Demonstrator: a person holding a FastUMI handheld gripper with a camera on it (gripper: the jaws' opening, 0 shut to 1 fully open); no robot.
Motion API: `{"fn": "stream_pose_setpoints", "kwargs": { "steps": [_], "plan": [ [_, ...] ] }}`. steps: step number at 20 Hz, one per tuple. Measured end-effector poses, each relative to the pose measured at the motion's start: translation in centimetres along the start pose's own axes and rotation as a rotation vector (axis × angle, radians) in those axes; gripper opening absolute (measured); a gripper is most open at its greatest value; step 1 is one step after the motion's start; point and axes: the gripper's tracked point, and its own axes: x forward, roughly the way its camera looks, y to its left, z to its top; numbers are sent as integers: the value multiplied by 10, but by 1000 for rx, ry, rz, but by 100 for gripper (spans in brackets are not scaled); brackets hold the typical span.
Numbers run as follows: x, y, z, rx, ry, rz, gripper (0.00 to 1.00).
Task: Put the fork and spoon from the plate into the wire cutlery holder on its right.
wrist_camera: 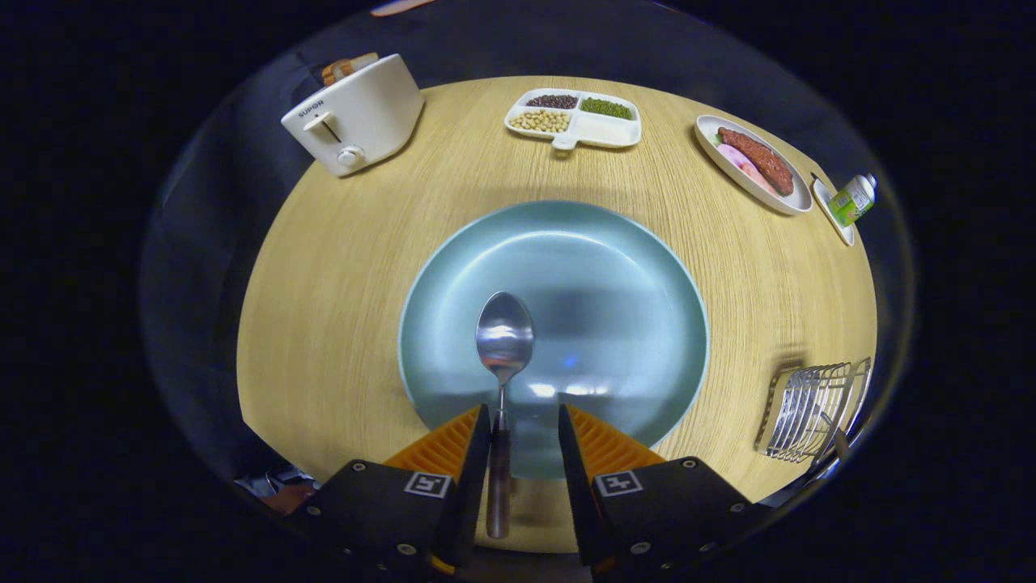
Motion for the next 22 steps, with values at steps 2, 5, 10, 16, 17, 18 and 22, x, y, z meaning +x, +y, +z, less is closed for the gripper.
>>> {"fn": "stream_pose_setpoints", "kwargs": {
  "steps": [2, 5, 10, 16, 17, 18, 22],
  "plan": [
    [2, -1, -4, -19, 24, -3, 41],
    [6, -6, -10, -40, 44, -17, 27],
    [9, 3, -3, -69, 29, 24, 11],
    [-16, -7, 9, -18, -56, 73, 6],
    [-24, -14, 8, -7, -69, 74, 5],
    [-33, -21, 9, 2, -81, 72, 5],
    [-68, -65, 2, 39, -117, 21, 5]
  ]
}}
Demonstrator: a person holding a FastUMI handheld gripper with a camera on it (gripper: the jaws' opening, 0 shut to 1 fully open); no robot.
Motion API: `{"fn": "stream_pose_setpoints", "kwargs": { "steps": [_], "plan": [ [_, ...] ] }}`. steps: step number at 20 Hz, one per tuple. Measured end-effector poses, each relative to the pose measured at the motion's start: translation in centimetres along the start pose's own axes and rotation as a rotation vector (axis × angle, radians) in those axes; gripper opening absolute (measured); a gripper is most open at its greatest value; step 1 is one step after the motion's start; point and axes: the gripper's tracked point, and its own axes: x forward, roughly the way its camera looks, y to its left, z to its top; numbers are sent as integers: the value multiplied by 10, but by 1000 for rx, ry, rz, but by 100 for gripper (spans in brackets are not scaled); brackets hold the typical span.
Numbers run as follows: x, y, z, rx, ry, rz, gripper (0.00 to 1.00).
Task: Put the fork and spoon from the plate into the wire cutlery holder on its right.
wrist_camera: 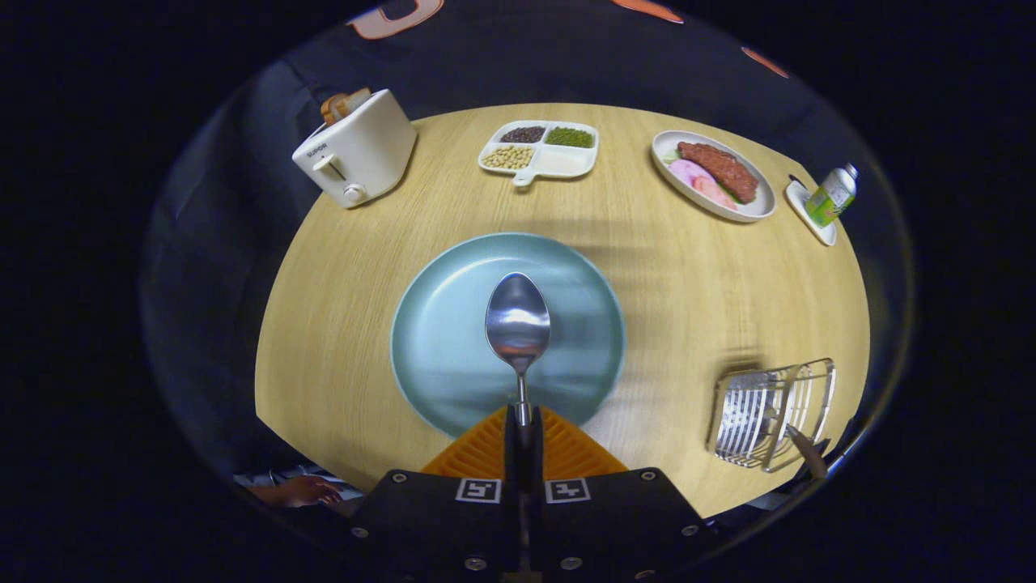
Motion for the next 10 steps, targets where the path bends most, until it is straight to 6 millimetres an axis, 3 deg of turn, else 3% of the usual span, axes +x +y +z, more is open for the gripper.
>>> {"fn": "stream_pose_setpoints", "kwargs": {
  "steps": [6, 10],
  "plan": [
    [-49, -79, -24, 77, -7, -93, 5],
    [-69, -114, -39, 112, -1, -119, 5]
  ]
}}
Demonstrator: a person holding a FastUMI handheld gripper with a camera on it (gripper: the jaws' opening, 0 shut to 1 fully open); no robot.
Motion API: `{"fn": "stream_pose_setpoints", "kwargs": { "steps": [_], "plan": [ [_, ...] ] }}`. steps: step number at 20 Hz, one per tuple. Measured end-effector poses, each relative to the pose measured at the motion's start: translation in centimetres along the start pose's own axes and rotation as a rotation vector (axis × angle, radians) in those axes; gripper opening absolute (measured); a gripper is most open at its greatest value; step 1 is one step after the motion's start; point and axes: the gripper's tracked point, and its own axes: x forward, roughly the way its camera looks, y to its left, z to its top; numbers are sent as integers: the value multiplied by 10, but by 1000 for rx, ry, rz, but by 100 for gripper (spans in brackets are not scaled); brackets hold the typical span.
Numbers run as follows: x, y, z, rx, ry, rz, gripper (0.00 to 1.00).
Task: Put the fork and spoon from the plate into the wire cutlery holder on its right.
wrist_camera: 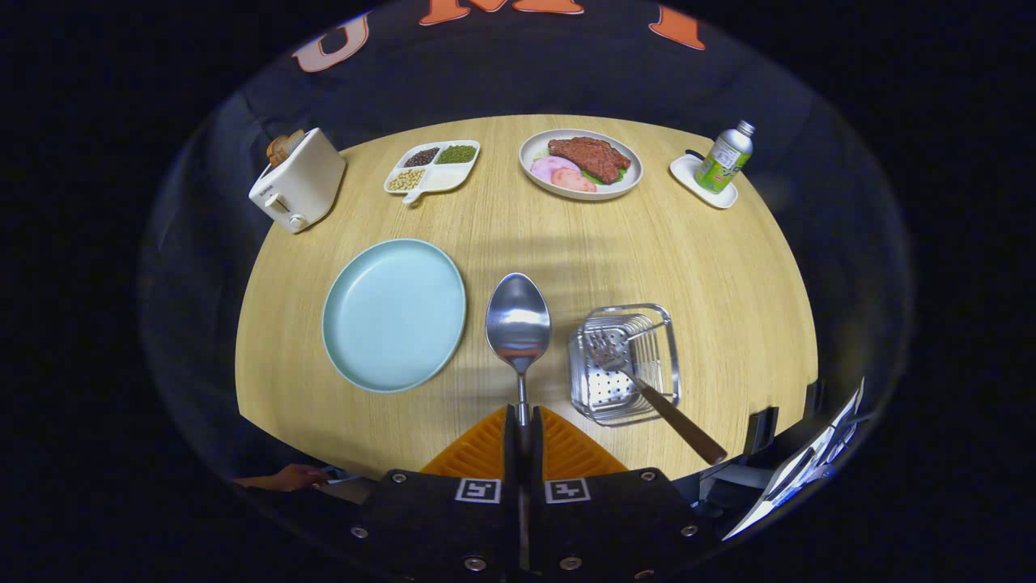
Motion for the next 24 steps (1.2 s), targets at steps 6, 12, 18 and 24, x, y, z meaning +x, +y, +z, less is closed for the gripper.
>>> {"fn": "stream_pose_setpoints", "kwargs": {
  "steps": [6, 12, 18, 24],
  "plan": [
    [-12, -42, -21, 0, 43, -26, 5],
    [-4, -53, -37, 16, 100, -3, 5],
    [8, -58, -36, 8, 132, -8, 5],
    [16, -61, -27, 6, 114, -18, 9]
  ]
}}
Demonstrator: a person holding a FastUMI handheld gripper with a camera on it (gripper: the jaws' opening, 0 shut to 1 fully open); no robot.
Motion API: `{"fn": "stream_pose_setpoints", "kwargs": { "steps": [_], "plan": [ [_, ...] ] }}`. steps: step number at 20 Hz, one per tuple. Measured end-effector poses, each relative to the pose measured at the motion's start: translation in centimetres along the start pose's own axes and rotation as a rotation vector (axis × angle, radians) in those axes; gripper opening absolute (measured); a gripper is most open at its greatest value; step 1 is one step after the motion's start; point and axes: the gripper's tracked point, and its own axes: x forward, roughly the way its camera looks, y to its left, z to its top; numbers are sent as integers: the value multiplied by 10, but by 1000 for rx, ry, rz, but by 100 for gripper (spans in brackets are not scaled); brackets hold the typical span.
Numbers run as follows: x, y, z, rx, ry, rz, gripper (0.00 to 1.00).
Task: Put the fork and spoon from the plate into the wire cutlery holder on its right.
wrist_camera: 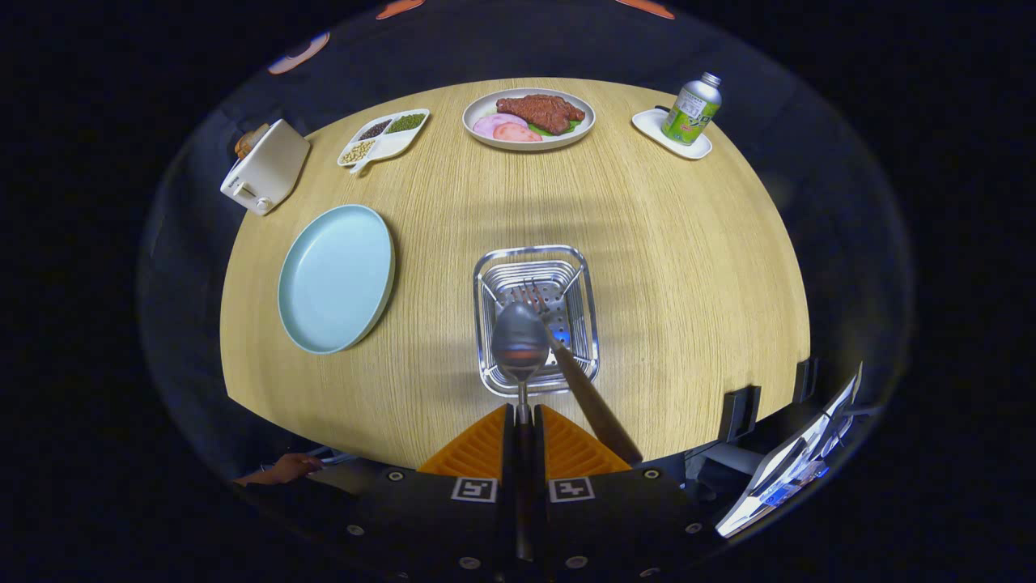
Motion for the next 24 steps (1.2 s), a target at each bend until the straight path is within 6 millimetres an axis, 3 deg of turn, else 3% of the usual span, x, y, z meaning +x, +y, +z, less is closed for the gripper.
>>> {"fn": "stream_pose_setpoints", "kwargs": {
  "steps": [5, 11, 14, 18, 24],
  "plan": [
    [-14, 0, 11, 4, -28, 6, 10],
    [-44, 2, 37, 21, -132, 37, 22],
    [-60, 8, 55, 60, -204, 88, 37],
    [-87, -6, 89, 29, -373, 43, 59],
    [-154, -5, 148, 4, -674, 49, 81]
  ]
}}
